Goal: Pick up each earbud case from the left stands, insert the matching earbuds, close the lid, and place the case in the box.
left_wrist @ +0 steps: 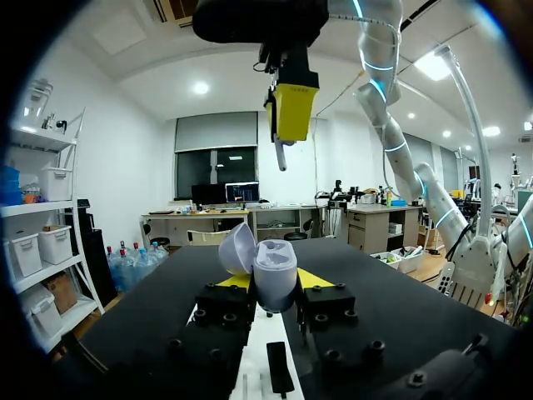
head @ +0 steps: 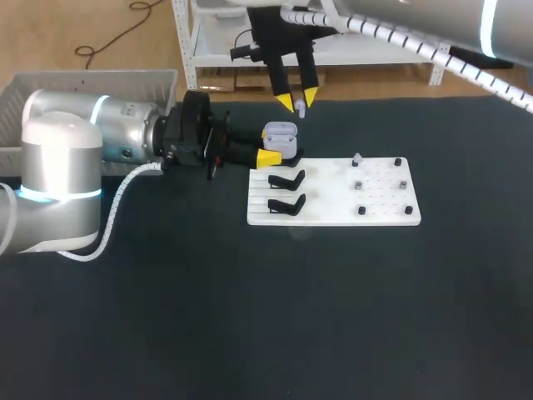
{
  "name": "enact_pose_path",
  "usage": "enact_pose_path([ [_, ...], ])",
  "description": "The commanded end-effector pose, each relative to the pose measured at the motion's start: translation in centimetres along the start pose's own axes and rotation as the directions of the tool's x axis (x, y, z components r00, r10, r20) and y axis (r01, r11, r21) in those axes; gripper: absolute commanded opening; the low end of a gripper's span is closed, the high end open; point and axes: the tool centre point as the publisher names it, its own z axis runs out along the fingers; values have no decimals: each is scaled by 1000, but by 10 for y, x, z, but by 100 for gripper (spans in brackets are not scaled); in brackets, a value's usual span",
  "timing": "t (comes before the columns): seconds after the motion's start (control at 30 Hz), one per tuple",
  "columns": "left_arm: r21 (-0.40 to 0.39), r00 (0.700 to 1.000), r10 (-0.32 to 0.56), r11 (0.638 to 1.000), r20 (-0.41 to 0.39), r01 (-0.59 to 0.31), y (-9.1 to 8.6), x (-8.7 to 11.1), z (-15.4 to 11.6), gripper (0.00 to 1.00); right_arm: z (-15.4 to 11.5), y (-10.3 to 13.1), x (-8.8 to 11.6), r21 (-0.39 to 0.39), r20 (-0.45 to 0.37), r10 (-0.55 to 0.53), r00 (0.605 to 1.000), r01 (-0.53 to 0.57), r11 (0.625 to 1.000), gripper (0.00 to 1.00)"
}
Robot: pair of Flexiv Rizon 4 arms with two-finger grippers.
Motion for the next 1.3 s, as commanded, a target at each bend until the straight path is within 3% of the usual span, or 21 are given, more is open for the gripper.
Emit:
enact_pose_path([
  [0.03, 3, 1000, -1, 1000, -1, 1, 1, 0, 0, 0, 0, -1, -4, -59, -58, 158, 986, -161, 985, 0],
  [0.3, 3, 1000, -1, 1000, -1, 1, 1, 0, 0, 0, 0, 5, -3, -89, -15, 242, 970, -242, 966, 0],
  [1.13, 3, 1000, -1, 1000, -1, 1, 1, 0, 0, 0, 0, 5, -3, -89, -15, 242, 970, -242, 966, 0],
  [1.3, 3, 1000, -1, 1000, -1, 1, 1, 0, 0, 0, -2, 9, -4, -107, -50, 316, 947, -320, 941, 0],
])
